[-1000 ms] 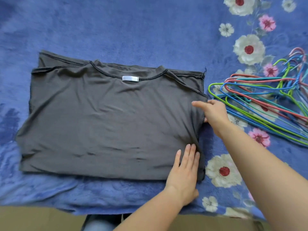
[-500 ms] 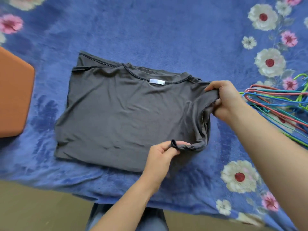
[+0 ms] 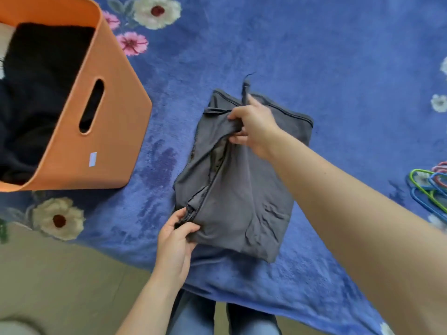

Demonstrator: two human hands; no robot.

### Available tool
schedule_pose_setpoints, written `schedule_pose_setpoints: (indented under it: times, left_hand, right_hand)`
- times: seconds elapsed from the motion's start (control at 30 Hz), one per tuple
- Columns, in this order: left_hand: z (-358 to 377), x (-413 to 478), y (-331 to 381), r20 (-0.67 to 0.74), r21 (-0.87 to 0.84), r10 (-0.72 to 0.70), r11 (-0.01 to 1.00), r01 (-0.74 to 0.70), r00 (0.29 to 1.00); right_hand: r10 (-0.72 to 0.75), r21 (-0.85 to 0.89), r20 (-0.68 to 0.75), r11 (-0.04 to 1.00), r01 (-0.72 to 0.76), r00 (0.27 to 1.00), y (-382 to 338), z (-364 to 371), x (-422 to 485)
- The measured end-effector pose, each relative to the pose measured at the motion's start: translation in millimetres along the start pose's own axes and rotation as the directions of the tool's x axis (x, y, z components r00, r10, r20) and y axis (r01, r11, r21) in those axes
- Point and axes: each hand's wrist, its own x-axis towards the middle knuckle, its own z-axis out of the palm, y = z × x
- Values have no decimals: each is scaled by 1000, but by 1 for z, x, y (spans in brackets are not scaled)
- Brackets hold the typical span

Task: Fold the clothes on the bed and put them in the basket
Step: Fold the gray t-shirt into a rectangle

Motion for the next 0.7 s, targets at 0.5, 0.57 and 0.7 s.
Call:
schedule_pose_setpoints:
  times: [0.5,0.57,0.7]
  left_hand:
    - [-30,40,18,-39,739,354,640,-212,935]
    - [-26,41,22,21,817,324,539,-203,946]
    - [-5,46,36,100,832,405,468,-299,909]
  right_hand:
    - [-294,-525,-383,849,56,875,123,-37,-41]
    - [-298,-526,-459,850,15,837,145,-51,-62]
    - [-117,-394,-573,907,-148,811,190,-65,-91]
